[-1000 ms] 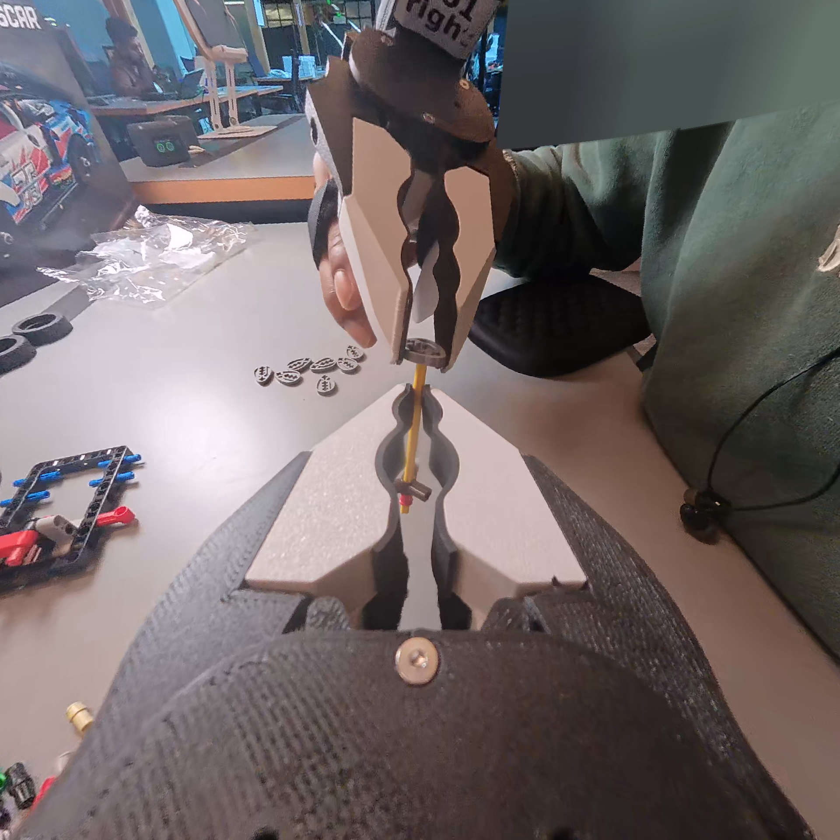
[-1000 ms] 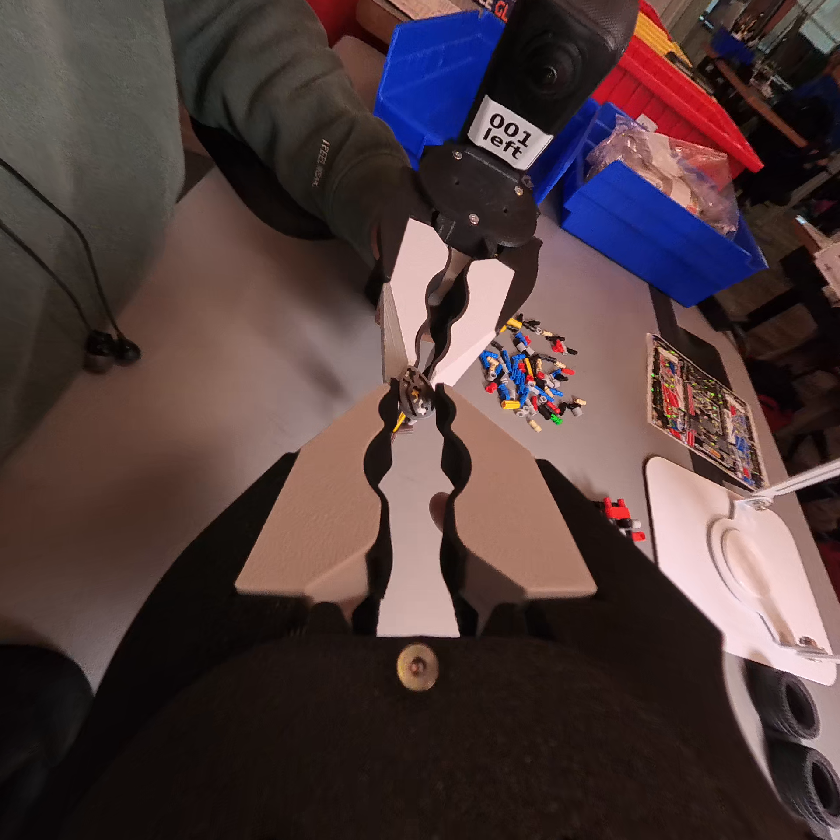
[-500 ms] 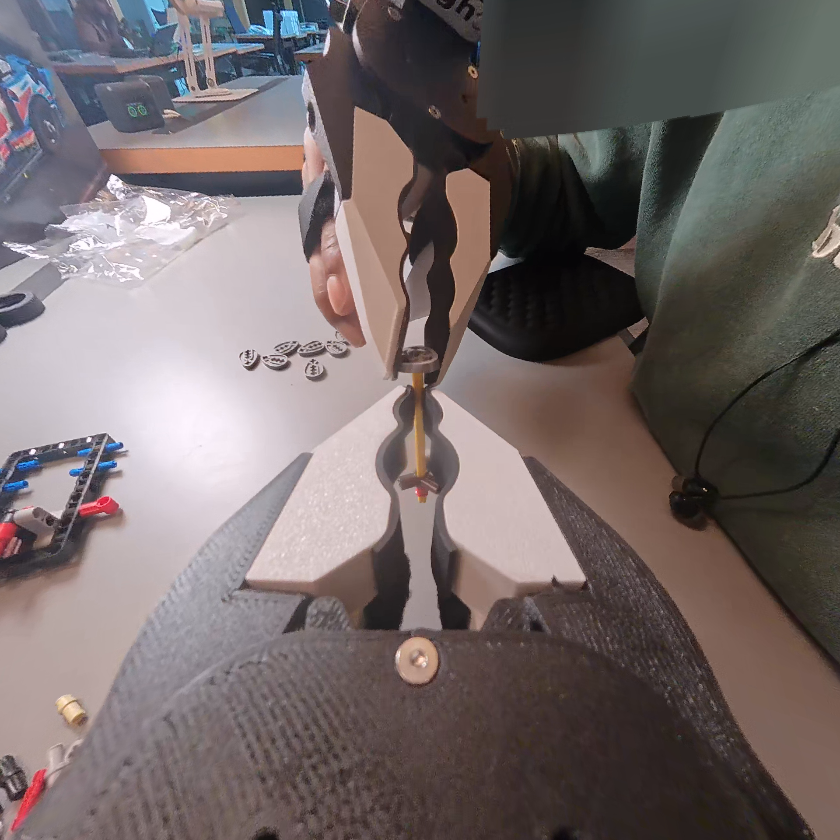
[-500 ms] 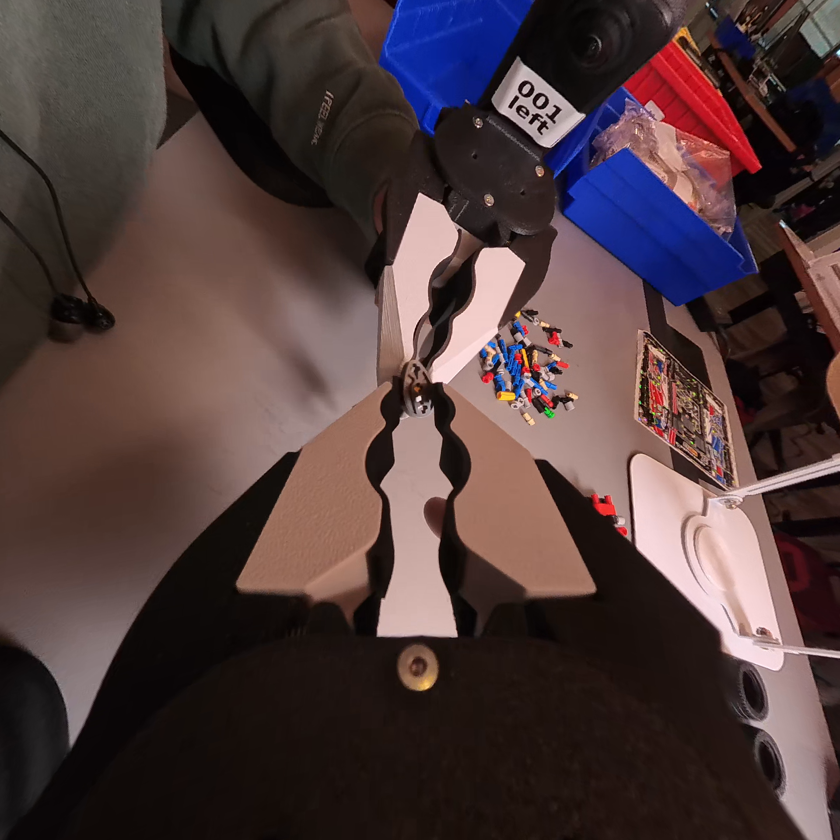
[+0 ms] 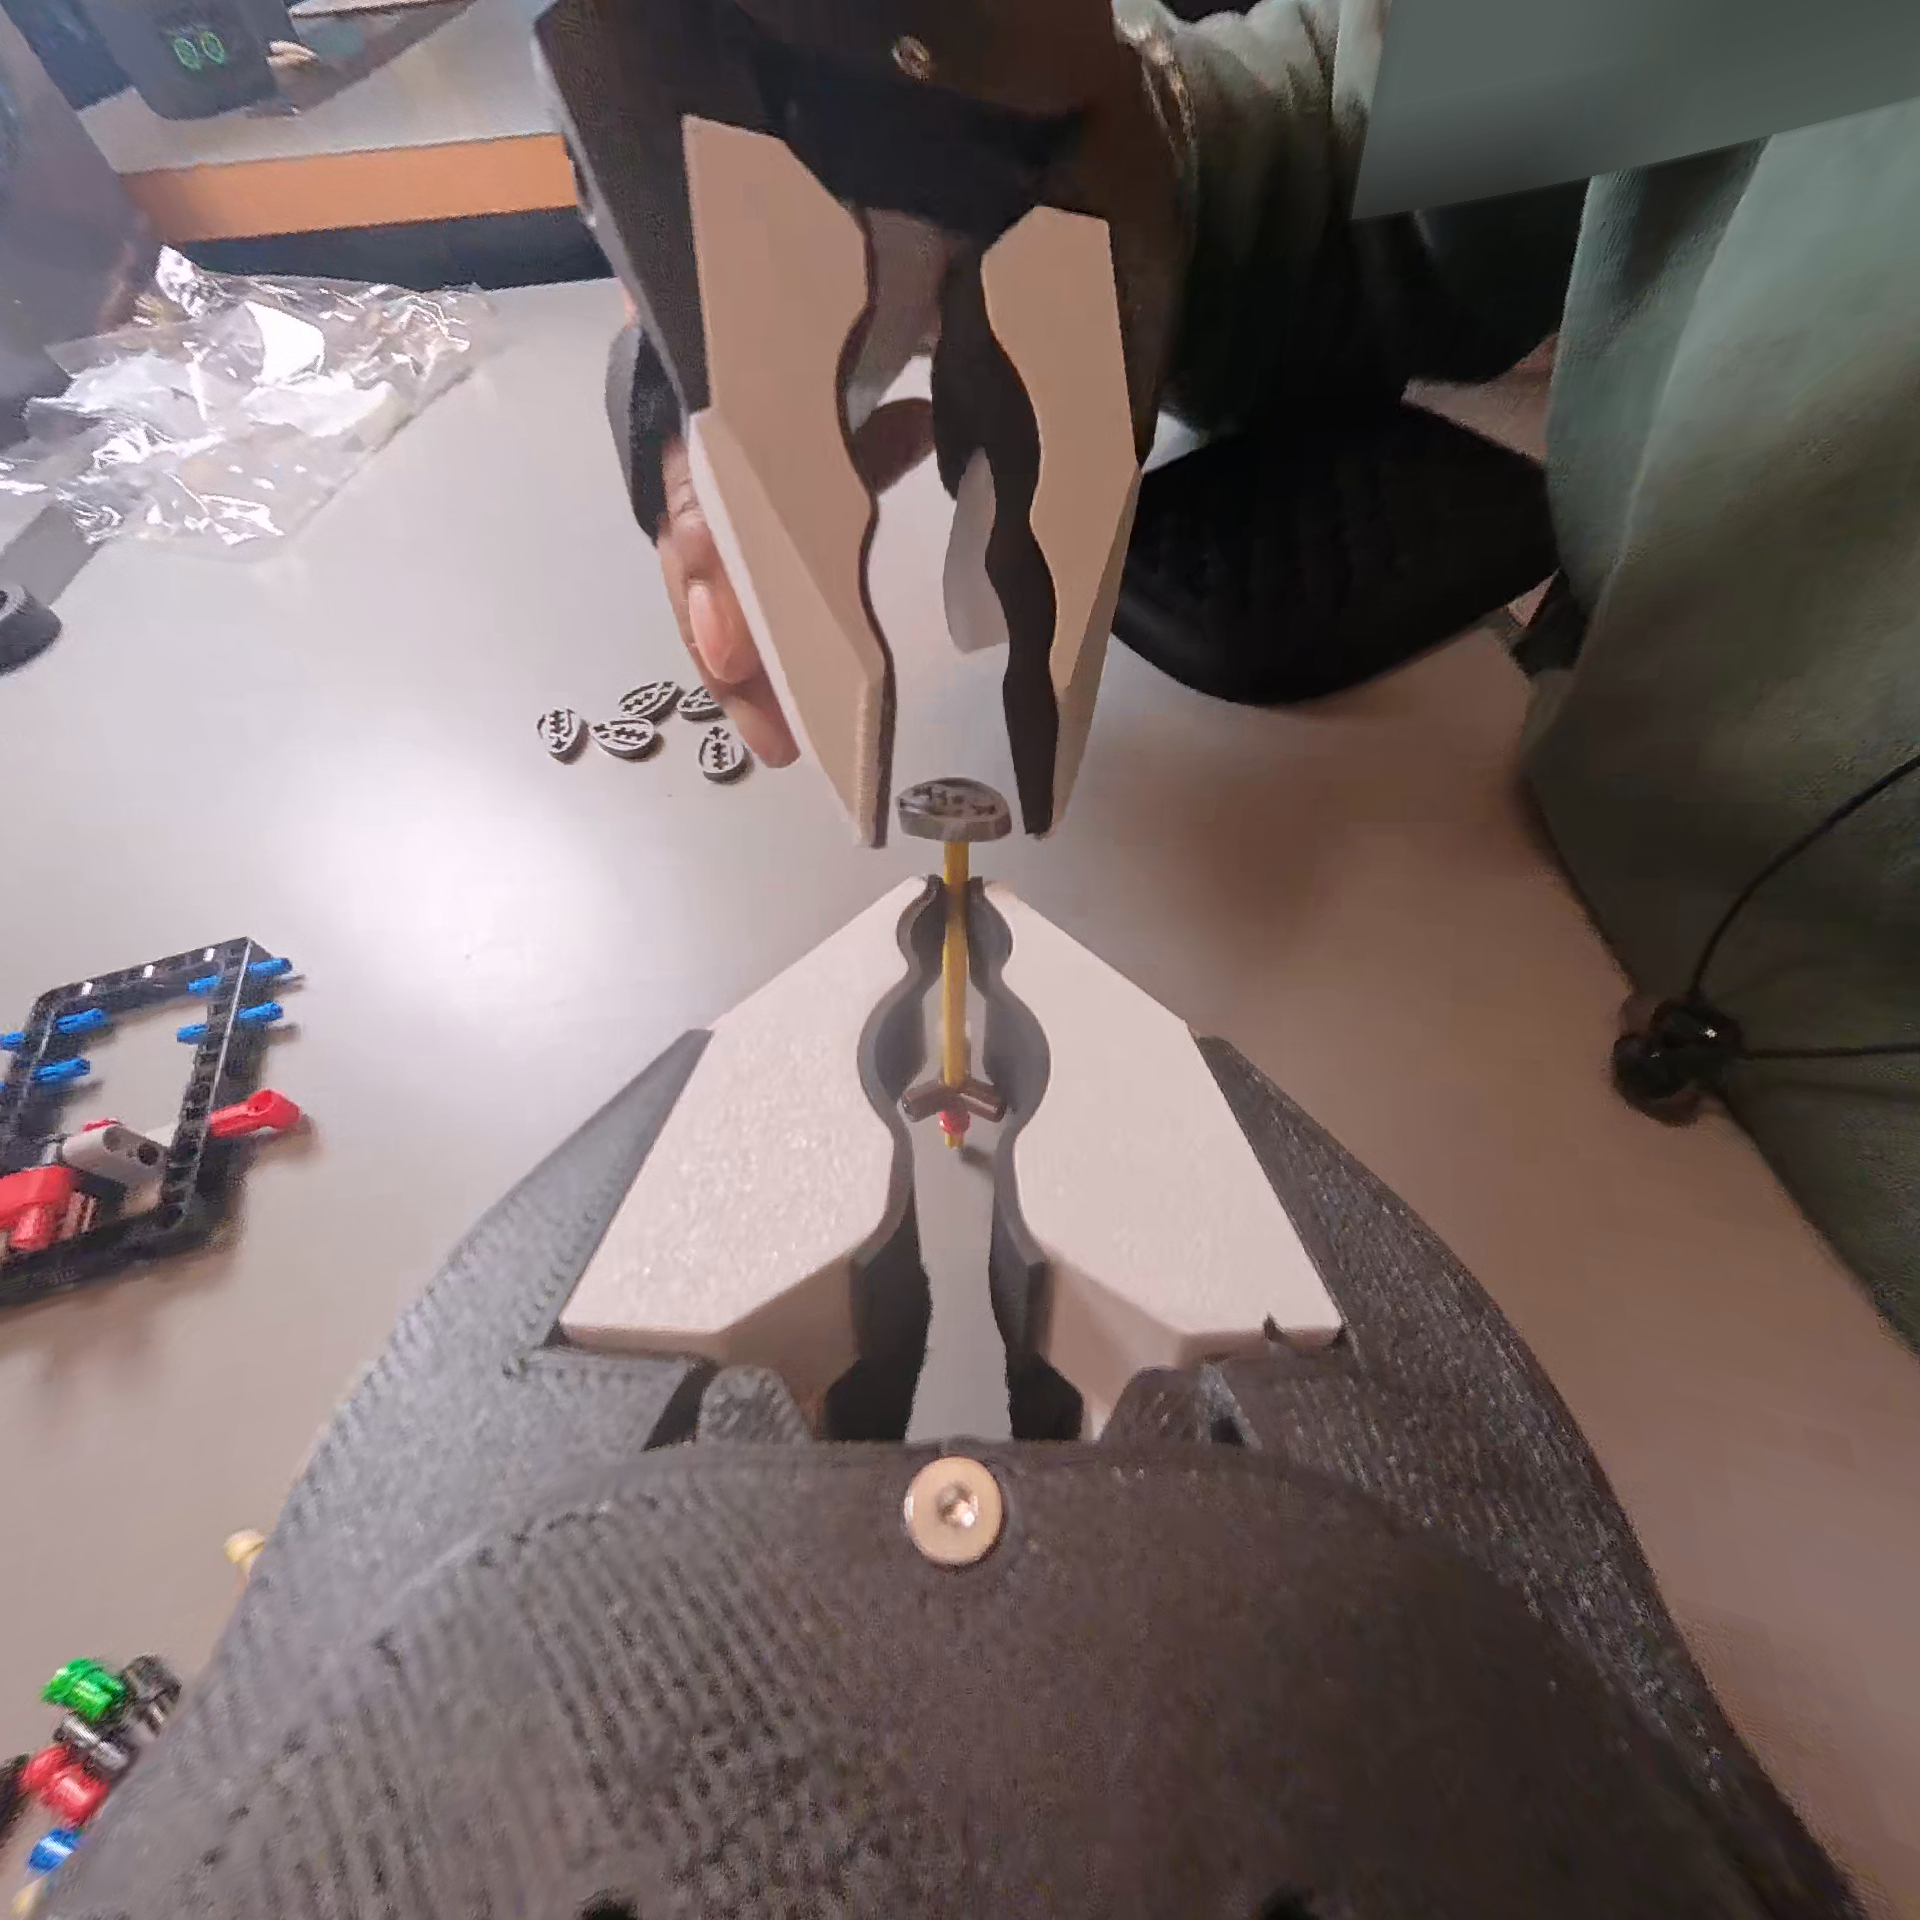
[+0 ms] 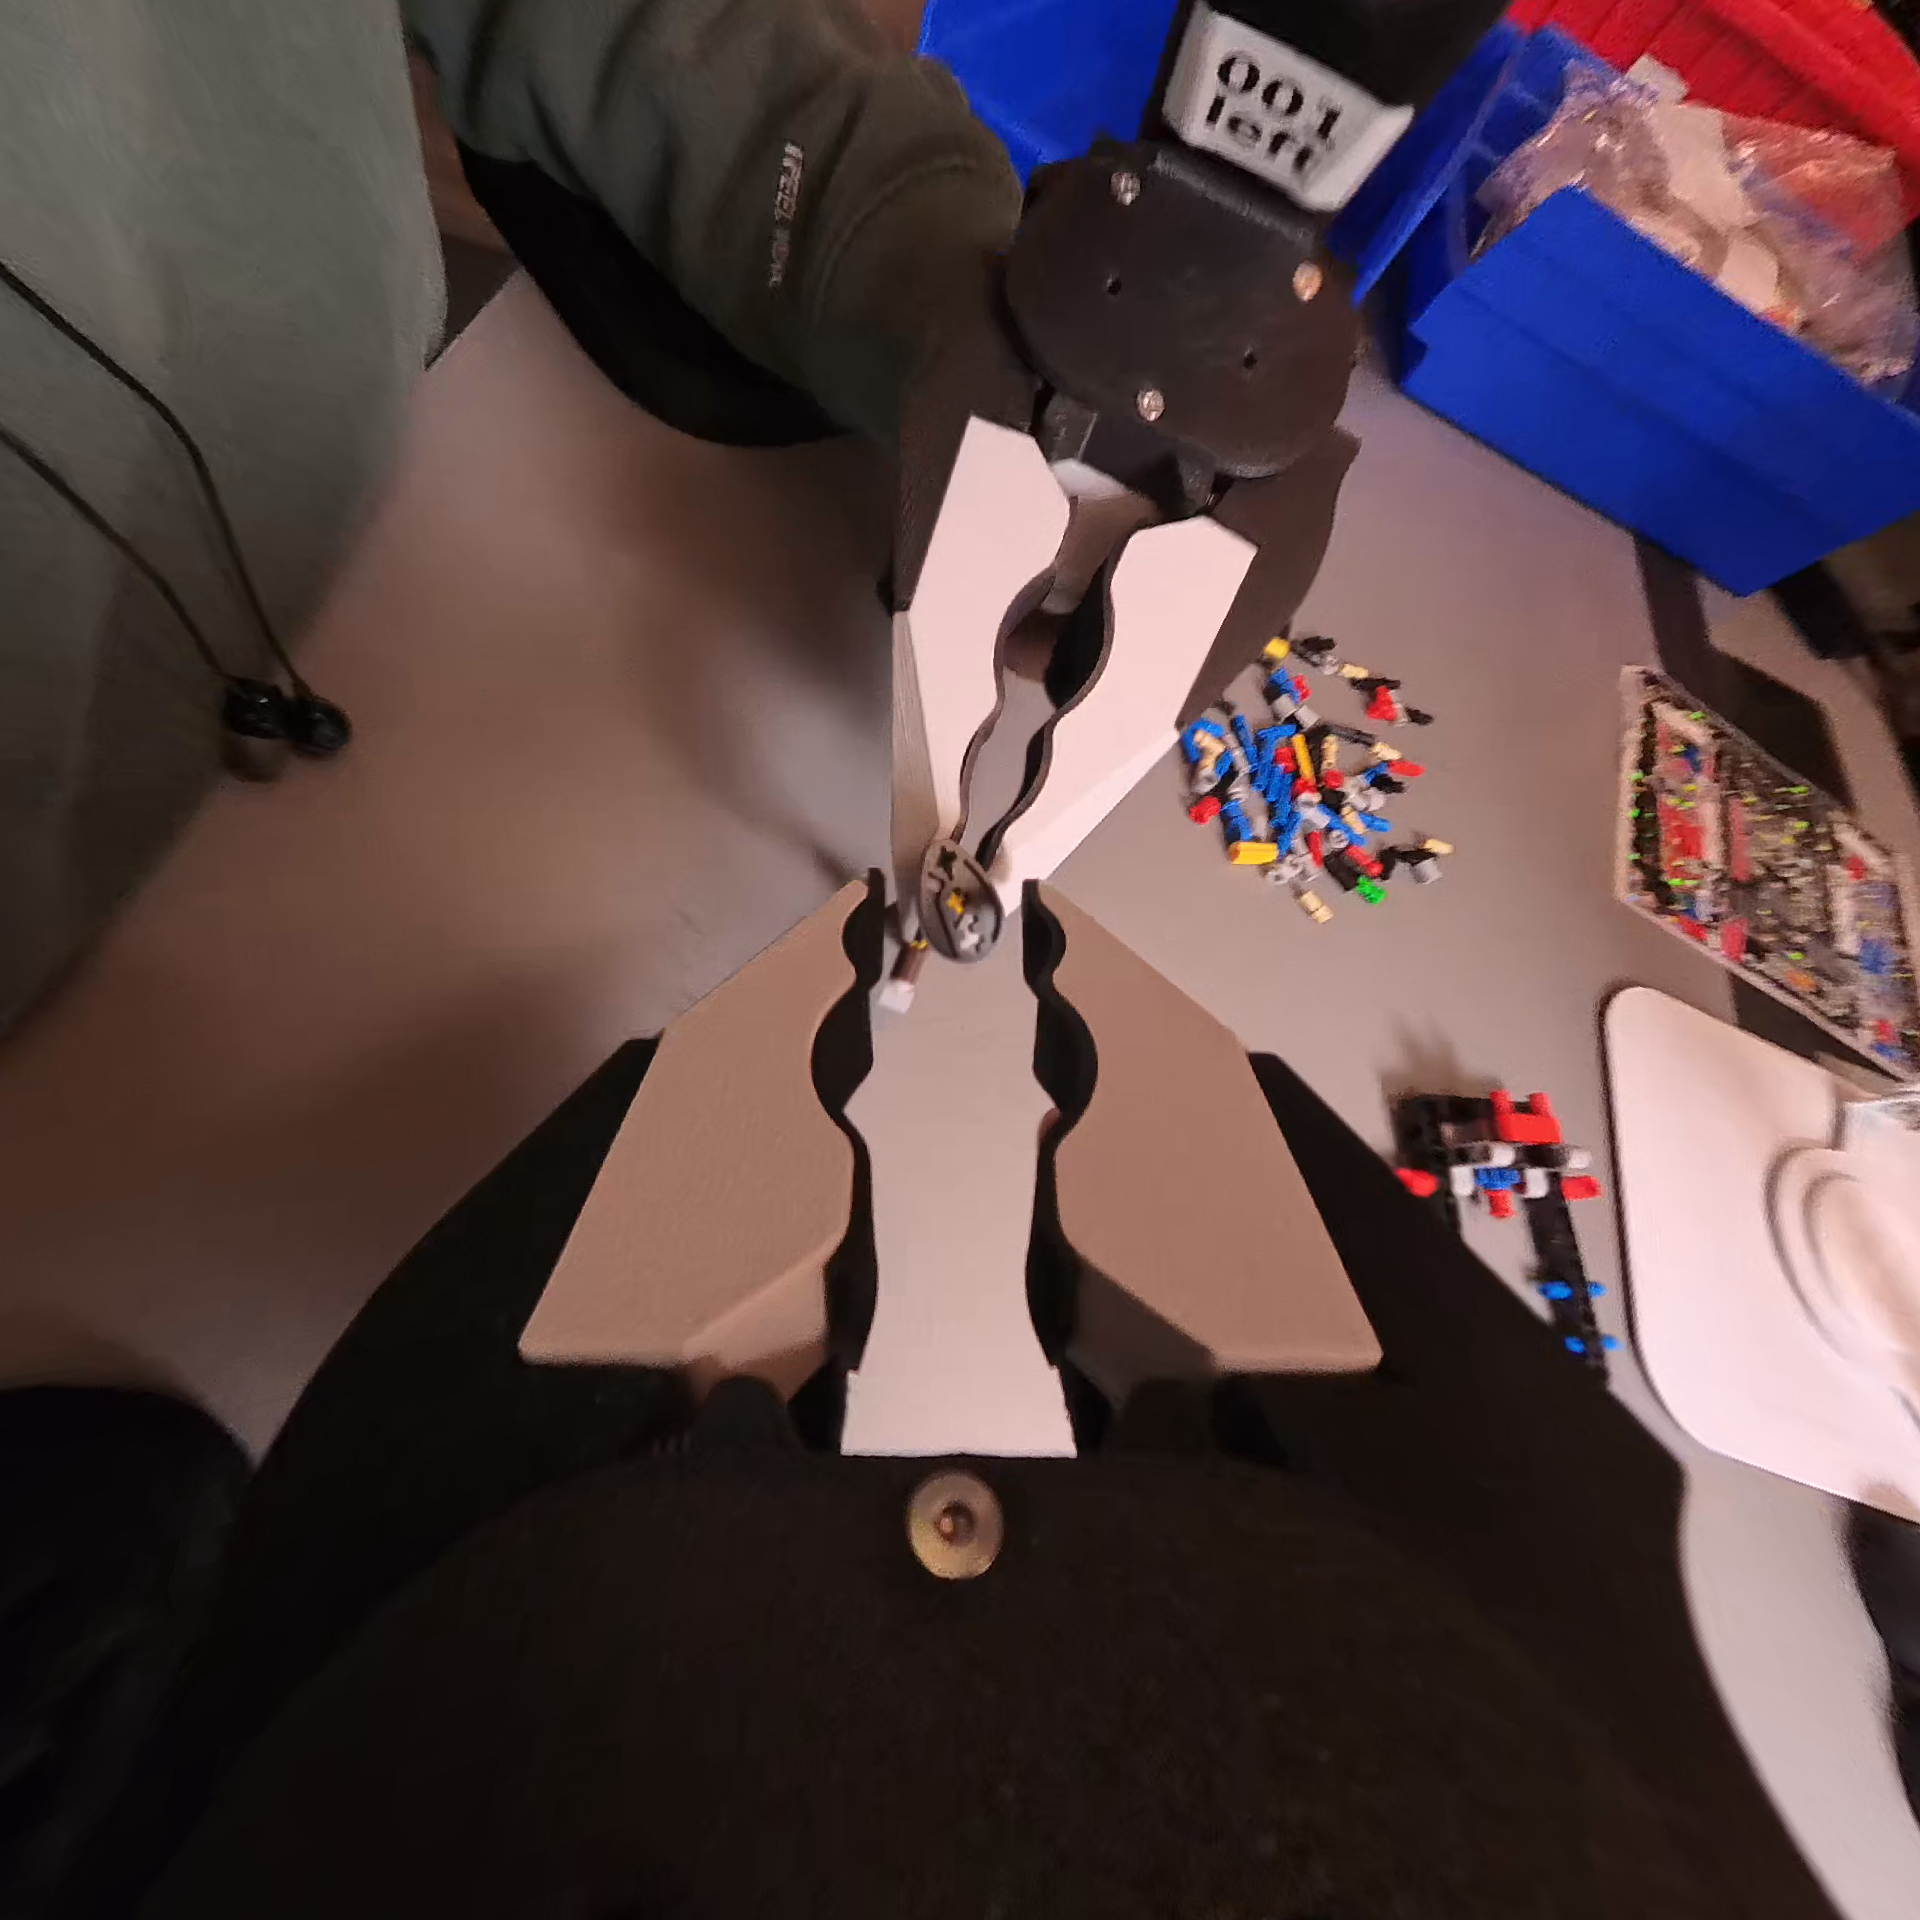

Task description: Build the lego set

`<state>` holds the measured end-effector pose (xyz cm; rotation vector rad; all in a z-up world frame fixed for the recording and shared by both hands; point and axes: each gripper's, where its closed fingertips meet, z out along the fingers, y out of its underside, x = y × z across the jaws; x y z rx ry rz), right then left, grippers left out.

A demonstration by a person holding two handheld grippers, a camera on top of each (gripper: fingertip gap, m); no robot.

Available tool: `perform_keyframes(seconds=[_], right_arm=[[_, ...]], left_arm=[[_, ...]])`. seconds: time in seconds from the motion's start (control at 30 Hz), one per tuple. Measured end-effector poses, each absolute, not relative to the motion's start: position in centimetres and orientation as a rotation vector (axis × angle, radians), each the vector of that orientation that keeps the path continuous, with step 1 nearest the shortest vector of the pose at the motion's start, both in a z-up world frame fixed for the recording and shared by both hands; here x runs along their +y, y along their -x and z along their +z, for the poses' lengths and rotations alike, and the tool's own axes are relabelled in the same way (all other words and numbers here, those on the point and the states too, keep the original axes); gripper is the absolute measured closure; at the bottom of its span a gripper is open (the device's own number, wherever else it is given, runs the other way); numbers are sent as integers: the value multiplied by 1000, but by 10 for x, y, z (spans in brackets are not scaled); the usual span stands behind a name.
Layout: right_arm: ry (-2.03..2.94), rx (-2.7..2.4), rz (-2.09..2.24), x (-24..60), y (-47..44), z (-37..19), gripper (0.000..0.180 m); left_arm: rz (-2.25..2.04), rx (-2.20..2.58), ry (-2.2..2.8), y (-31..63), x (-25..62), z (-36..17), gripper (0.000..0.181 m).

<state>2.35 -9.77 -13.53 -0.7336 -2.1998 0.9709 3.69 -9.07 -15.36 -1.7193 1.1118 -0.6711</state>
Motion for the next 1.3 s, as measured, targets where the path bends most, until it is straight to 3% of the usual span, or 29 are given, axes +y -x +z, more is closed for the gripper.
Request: perform_keyframes(seconds=[0.27,0.43,0.63,0.8,0.97,1.3], right_arm=[[716,-2277,902,-99,-29,-146,166],[806,-2162,978,-80,-25,-137,166],[1024,-1811,1391,-53,-25,-106,165],[1120,-1578,1644,-43,-22,-87,165],[1132,-1568,1613,-40,-22,-90,165],[1028,-1748,1278,-49,-29,-110,166]], left_arm=[[-673,1151,1724,-41,-94,-159,178],[-808,1022,1795,-20,-90,-163,141],[-766,882,1720,5,-81,-144,126],[-636,826,1710,7,-67,-142,158],[-672,785,1701,10,-69,-134,176],[-747,756,1768,16,-70,-135,177]])
